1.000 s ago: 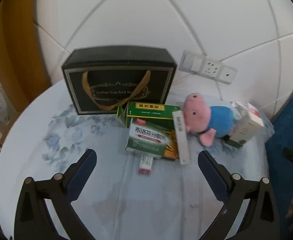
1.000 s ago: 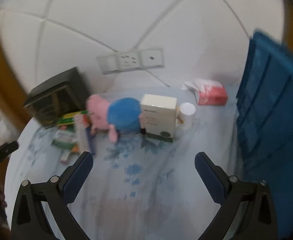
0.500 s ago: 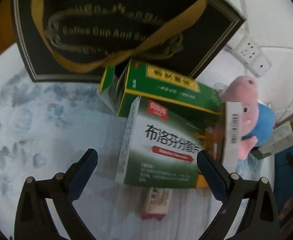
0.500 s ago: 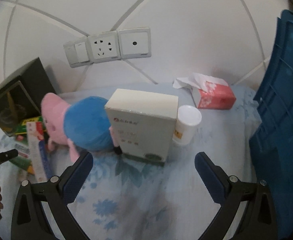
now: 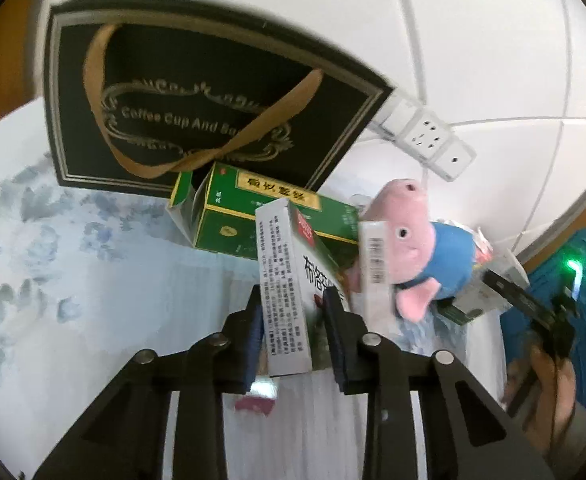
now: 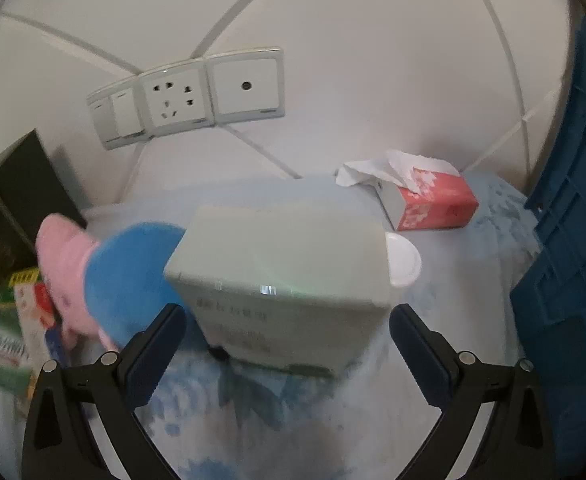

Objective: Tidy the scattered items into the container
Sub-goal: 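Grasp the white box with the right tool while the left tool grasps a white medicine box, then carry the white box and white medicine box over the blue crate with both tools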

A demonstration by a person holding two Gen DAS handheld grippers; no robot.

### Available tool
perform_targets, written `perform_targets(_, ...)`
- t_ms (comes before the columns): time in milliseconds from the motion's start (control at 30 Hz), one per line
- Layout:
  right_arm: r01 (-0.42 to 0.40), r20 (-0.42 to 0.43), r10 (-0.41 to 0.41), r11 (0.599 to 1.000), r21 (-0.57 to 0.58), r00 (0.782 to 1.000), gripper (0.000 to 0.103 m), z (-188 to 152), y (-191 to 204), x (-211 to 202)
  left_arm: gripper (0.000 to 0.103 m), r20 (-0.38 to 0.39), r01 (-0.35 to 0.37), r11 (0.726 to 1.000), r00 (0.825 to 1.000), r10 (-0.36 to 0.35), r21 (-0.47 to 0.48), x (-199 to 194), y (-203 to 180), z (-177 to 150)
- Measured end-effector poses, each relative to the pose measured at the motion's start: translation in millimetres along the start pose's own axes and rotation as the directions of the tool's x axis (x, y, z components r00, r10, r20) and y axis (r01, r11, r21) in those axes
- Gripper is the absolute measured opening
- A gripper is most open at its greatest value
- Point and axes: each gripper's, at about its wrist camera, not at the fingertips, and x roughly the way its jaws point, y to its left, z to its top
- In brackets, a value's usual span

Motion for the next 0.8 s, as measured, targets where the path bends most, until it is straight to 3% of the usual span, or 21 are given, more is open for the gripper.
perform_targets(133,0.02,-0.018,-0.02,1.0,0.018,1.0,0.1,6,3,13,0.024,0.021,-0.009,1.0,1.0,0.009,0.013,-17,-1,-9)
perform_targets(167,0.02,-0.024,-0.019,0.999,0.027,1.0,0.084,6,1,14,0.024,0.021,-0.006,1.0,1.0,0.006,0.008,-20,3,-8)
perform_targets(233,0.016,-0.028,-0.015,0.999,0.042,0.999,0.08,5,-2,12,0.024,0.02,-0.001,1.0,1.0,0.001,-0.004,-26,10,-7)
perform_targets(500,-0.019,-0.063,0.019,1.0,-0.003,0.998,0.079,-14,-1,-12,0.023,0.015,-0.026,0.998,1.0,0.027,-0.049,-46,13,-25)
perform_targets(800,-0.07,-0.104,0.062,0.995,-0.075,0.993,0.079,-49,3,-80,0.02,-0.001,-0.085,0.994,0.996,0.085,-0.067,-96,23,-49)
